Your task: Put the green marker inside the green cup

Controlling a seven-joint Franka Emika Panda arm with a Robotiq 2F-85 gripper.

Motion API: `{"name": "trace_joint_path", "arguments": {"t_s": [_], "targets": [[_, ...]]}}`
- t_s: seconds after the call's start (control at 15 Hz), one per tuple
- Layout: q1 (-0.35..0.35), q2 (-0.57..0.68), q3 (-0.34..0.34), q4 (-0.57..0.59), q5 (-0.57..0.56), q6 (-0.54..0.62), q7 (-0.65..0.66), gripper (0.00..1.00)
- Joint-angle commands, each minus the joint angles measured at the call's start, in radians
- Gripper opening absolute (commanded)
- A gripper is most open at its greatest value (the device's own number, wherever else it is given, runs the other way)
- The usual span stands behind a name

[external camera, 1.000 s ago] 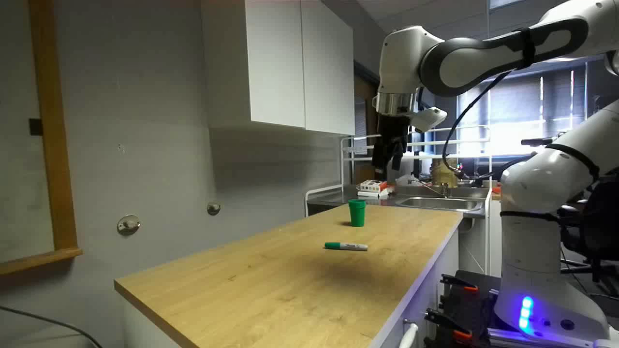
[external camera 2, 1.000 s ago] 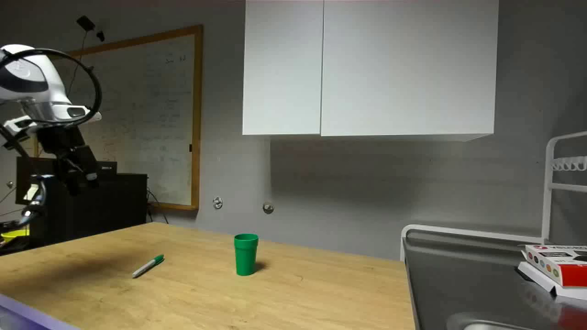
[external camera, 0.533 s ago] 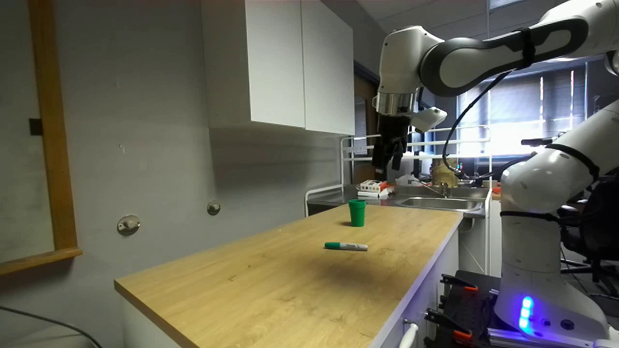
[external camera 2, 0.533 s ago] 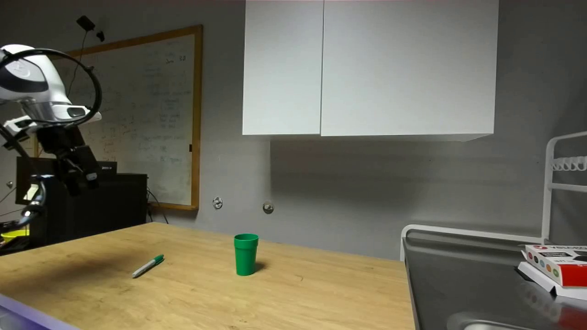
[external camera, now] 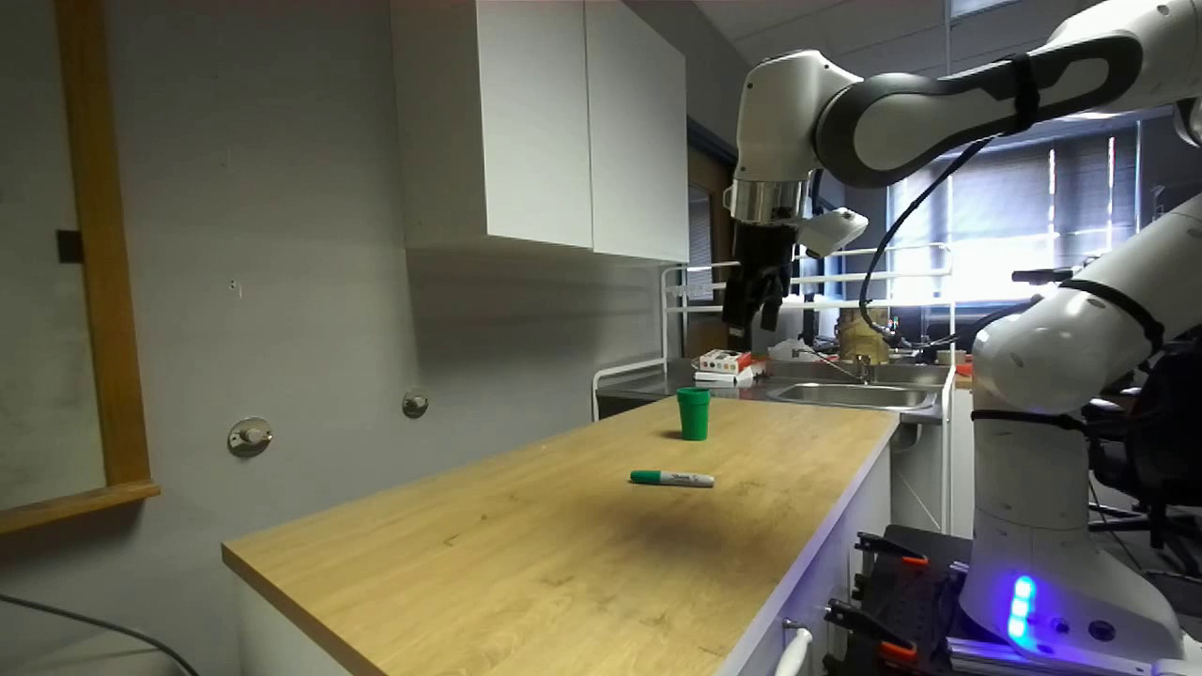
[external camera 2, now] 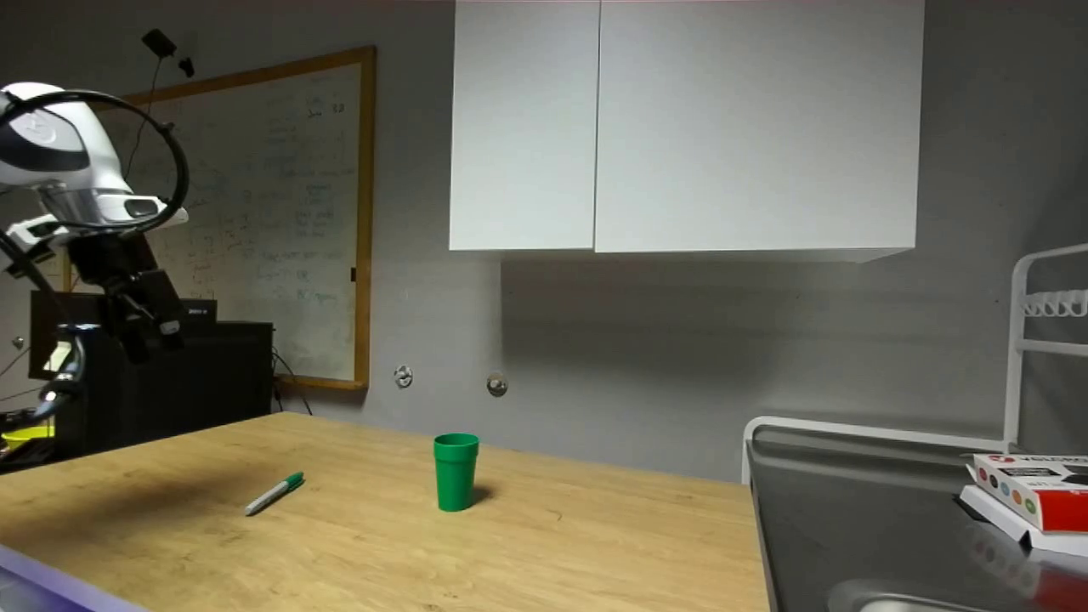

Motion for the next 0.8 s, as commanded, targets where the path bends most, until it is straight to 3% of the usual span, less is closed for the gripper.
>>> {"name": "trace_joint_path", "arguments": {"t_s": [0.0, 0.33, 0.73], "targets": [[0.018, 0.007, -0.013, 0.002, -0.013, -0.002, 0.012, 1.00], [-0.034, 0.094, -0.033, 0.031, -0.073, 0.043, -0.006, 1.00], [-0.068, 0.363, -0.113, 0.099, -0.172, 0.256, -0.119, 1.00]]}}
